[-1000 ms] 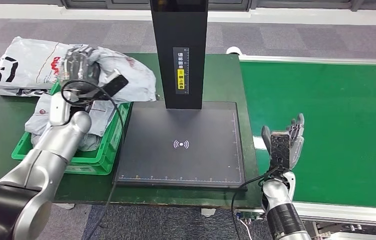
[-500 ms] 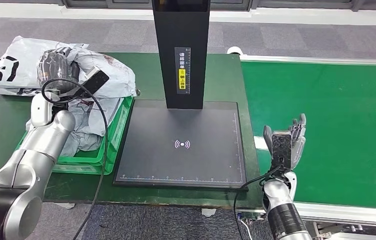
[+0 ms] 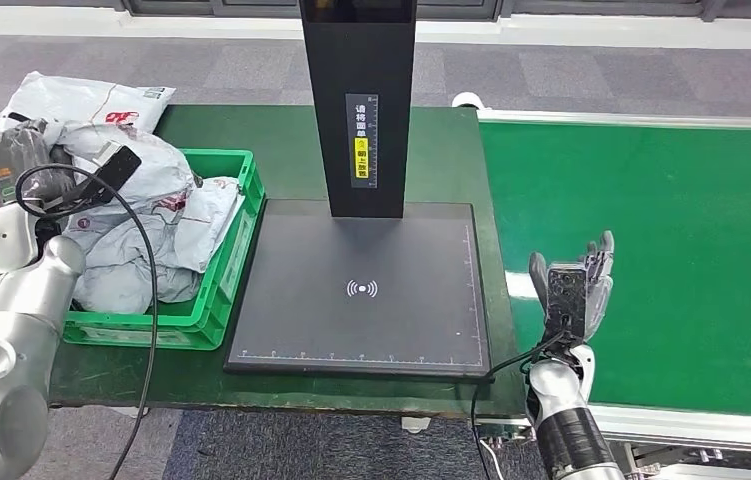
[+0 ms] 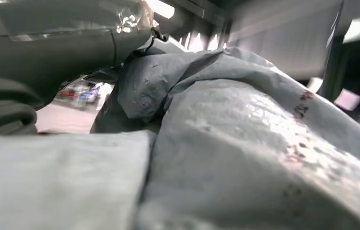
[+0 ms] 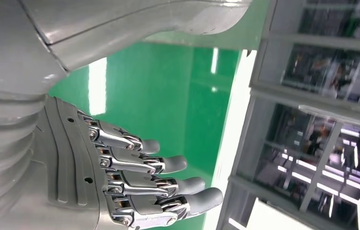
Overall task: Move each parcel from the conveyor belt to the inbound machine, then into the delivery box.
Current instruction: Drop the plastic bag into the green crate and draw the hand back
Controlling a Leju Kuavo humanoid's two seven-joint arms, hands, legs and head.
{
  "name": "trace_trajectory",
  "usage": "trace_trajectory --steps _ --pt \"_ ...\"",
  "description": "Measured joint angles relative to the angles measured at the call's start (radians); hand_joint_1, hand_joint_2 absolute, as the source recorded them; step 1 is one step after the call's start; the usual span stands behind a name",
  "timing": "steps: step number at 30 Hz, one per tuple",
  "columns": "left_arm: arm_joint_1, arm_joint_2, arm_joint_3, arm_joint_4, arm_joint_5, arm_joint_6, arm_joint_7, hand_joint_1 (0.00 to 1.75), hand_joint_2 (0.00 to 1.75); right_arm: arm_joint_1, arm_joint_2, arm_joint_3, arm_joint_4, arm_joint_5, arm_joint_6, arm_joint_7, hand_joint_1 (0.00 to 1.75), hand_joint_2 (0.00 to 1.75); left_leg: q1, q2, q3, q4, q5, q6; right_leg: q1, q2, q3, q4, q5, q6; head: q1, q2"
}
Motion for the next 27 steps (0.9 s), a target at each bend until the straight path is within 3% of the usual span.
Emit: trace_trajectory --steps 2,4,6,9,14,25,27 --pt "-0.004 0.0 0.001 0.084 -0.047 -0.263 0.049 0.0 1.75 -0.005 -0.002 0.0 0.0 0.009 0.02 0.01 0.0 1.75 -0.001 0.0 0.001 0.0 0.0 0.0 -0.001 0.0 0.001 0.0 0.0 0.0 0.0 0.0" --pt "0.0 -0.001 0.0 0.135 -0.055 -0.514 0.089 0.0 1.75 -0.007 -0.006 0.0 -0.003 0.022 0.032 0.025 0.0 1.75 -0.001 -0.001 0.001 0.0 0.0 0.0 -0.001 -0.002 0.002 0.0 0.0 0.0 0.0 0.0" --pt "-0.003 -0.005 0.0 0.162 -0.033 -0.598 0.127 0.0 1.75 -0.002 -0.009 0.0 -0.013 0.035 0.039 0.039 0.0 1.75 -0.002 -0.003 0.003 0.0 0.0 0.0 -0.002 -0.004 0.005 0.0 -0.001 0.0 0.0 0.0" --pt "-0.002 -0.009 0.002 0.187 0.015 -0.502 0.151 0.0 1.75 0.016 -0.011 0.0 -0.038 0.051 0.046 0.054 0.0 1.75 -0.002 -0.003 0.005 0.0 -0.001 -0.001 -0.002 -0.003 0.006 0.0 -0.001 0.0 0.0 0.0" --pt "0.009 -0.018 0.028 0.197 0.102 -0.357 0.096 0.0 1.75 0.043 -0.016 0.0 -0.066 0.061 0.056 0.057 0.0 1.75 -0.002 -0.002 0.005 0.0 -0.001 -0.001 -0.001 -0.003 0.005 0.0 -0.001 0.0 0.0 0.0" --pt "0.021 -0.051 0.137 0.172 0.461 -0.227 -0.196 0.0 1.75 0.047 -0.022 0.0 -0.071 0.051 0.054 0.051 0.0 1.75 -0.001 -0.003 0.004 0.0 -0.001 -0.001 0.0 -0.003 0.005 0.0 -0.001 0.0 0.0 0.0" --pt "0.022 -0.057 0.159 0.161 0.504 -0.211 -0.224 0.0 0.87 0.045 -0.022 0.0 -0.07 0.05 0.054 0.049 0.0 1.75 -0.001 -0.003 0.004 0.0 -0.001 -0.001 -0.001 -0.003 0.004 0.0 0.0 0.0 0.0 0.0"
